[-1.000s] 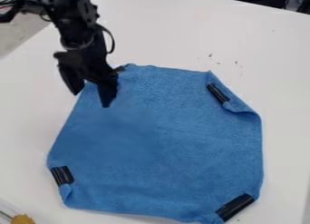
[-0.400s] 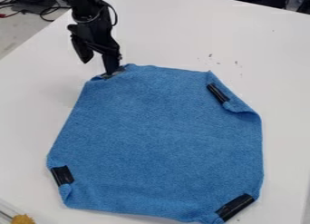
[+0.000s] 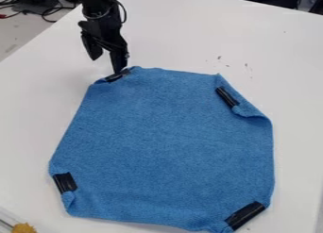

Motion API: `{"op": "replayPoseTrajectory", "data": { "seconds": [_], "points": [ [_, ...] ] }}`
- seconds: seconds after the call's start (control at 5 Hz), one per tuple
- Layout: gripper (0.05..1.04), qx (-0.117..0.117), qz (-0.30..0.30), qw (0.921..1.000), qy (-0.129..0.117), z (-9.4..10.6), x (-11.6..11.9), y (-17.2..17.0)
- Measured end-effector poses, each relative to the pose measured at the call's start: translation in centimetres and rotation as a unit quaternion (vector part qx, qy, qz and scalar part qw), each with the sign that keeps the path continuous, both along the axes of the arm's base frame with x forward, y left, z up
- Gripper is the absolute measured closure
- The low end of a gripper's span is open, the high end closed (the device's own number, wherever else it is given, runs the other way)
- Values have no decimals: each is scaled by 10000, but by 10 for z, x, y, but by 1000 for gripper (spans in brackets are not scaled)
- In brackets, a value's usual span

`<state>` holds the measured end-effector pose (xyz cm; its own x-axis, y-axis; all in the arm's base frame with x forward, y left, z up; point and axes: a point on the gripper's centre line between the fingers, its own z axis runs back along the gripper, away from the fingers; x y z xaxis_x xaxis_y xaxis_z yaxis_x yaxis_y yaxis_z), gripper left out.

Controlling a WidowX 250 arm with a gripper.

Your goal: Fold the cloth from bottom left to top right

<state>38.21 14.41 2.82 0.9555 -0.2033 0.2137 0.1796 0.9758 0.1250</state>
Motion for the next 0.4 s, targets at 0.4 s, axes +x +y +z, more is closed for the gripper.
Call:
{"op": "replayPoseTrajectory", "data": {
  "seconds": [0.4],
  "points": [
    [83, -210, -29, 9997, 129, -17, 0, -5]
  ]
}}
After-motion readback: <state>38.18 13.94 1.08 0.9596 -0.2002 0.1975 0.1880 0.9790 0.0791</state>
